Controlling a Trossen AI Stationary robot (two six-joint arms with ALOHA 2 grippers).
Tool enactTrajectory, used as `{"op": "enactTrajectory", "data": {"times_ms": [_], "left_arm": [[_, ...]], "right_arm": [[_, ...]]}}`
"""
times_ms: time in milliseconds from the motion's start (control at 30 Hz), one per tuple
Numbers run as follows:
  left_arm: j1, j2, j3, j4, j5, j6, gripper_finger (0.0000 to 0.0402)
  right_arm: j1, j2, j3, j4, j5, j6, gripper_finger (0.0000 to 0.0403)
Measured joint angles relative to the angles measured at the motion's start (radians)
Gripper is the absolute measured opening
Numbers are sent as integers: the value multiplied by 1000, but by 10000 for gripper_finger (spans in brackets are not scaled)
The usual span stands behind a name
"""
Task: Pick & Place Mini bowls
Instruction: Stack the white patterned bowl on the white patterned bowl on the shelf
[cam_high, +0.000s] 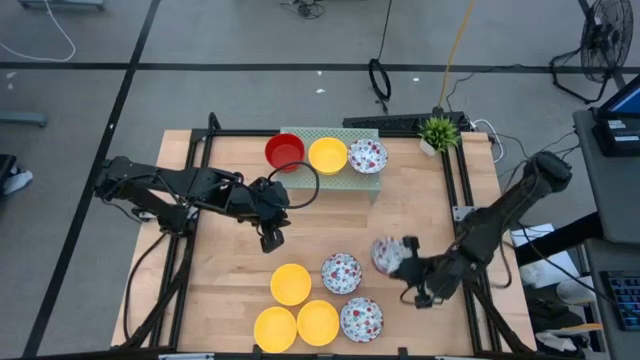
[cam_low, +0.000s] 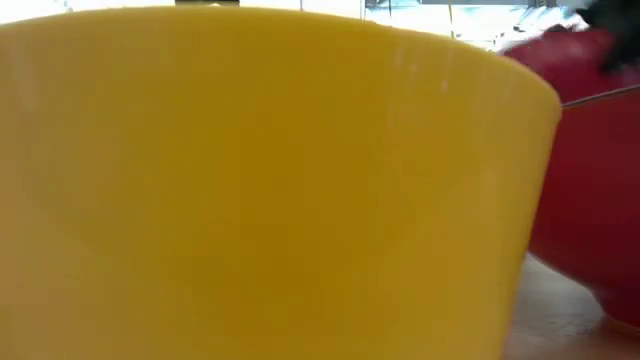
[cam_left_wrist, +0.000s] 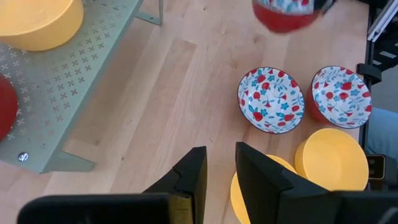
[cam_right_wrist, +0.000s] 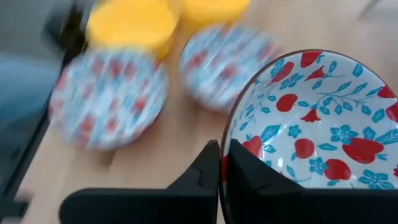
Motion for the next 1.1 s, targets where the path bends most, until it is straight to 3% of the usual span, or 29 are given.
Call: {"op": "enactTrajectory", "data": {"times_ms": [167, 300, 500, 800, 1100], "left_arm": [[0, 0, 0, 0, 0, 17, 88], [0, 0, 0, 0, 0, 56, 88], [2, 0, 0, 0, 0, 76, 88], [2, 0, 0, 0, 0, 88, 88], [2, 0, 0, 0, 0, 116, 88]], "right_arm": [[-94, -146, 1, 18, 105, -92, 2], [-241, -226, 21, -2, 103, -175, 2], [-487, -249, 174, -140, 32, -342, 1], [-849, -136, 350, -348, -194, -351, 1], [-1013, 46, 524, -417, -212, -537, 2]]}}
